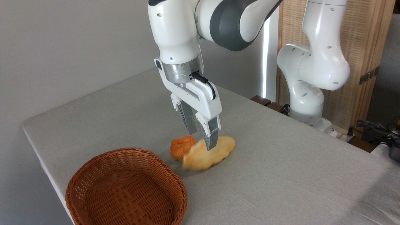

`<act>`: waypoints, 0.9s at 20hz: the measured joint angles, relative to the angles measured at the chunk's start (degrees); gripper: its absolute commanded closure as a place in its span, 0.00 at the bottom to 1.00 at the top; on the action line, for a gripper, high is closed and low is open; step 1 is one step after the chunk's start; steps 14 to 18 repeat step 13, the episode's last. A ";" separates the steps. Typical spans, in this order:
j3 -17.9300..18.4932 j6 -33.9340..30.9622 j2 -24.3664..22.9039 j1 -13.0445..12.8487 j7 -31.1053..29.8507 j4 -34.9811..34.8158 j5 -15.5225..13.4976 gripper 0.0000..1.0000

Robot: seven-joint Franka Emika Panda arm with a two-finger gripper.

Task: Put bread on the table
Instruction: 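Lower the bread roll onto the table beside the orange bun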

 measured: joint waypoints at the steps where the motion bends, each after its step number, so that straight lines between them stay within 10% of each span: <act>1: 0.00 0.03 -0.01 -0.01 0.00 0.03 0.00 0.00; 18: 0.00 7.37 -0.21 -0.08 -2.01 4.75 -0.93 0.00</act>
